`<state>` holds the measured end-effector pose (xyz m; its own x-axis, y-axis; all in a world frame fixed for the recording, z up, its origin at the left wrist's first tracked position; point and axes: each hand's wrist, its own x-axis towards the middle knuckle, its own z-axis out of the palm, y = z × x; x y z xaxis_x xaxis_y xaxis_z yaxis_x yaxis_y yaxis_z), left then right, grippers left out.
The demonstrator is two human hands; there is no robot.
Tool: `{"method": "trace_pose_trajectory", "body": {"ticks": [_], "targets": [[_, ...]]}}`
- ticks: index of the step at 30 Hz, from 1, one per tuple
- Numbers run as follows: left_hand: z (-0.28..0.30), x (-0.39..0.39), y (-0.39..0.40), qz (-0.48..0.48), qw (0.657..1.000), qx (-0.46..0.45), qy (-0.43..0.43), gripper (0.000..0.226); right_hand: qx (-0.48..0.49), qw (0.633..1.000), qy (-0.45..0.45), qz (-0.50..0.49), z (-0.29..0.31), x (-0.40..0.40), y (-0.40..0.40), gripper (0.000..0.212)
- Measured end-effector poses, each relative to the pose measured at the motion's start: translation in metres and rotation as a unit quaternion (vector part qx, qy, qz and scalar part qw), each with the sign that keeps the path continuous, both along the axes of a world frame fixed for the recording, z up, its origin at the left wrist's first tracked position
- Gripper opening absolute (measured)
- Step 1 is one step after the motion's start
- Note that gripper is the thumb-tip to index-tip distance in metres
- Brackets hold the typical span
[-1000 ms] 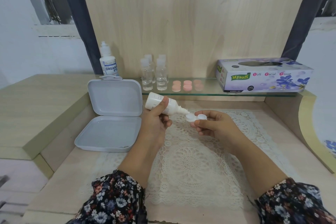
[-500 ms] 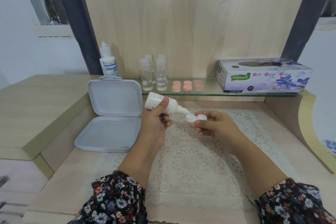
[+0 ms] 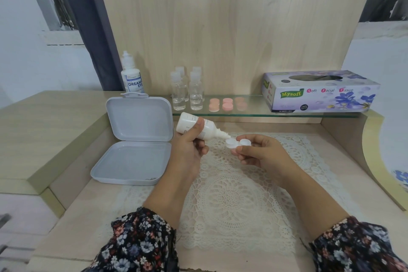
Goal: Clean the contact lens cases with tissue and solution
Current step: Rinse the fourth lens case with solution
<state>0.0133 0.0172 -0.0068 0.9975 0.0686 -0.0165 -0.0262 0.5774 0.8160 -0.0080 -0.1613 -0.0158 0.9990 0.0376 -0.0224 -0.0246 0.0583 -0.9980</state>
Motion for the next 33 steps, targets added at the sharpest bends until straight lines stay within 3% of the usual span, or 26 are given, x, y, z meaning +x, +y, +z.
{"method": "trace_pose_trajectory", "body": {"ticks": [11, 17, 24, 33], "targets": [[0.0006, -0.0003, 0.0006, -0.006, 1.000, -0.012, 0.018, 0.020, 0.001, 1.000, 0.001, 0.002, 0.0012, -0.0022, -0.0004, 0.025], [0.0001, -0.0031, -0.0029, -0.035, 0.999, 0.003, -0.001, 0.035, 0.012, 1.000, 0.011, 0.015, -0.0008, 0.0001, 0.0022, 0.028], [-0.0006, -0.0053, -0.0081, -0.064, 0.995, 0.066, -0.035, 0.031, 0.014, 1.000, 0.013, 0.022, -0.0017, 0.0012, 0.0036, 0.030], [-0.0016, -0.0060, -0.0080, -0.070, 0.993, 0.073, -0.058, 0.041, 0.017, 0.999, 0.013, 0.025, -0.0023, 0.0019, 0.0031, 0.031]]}}
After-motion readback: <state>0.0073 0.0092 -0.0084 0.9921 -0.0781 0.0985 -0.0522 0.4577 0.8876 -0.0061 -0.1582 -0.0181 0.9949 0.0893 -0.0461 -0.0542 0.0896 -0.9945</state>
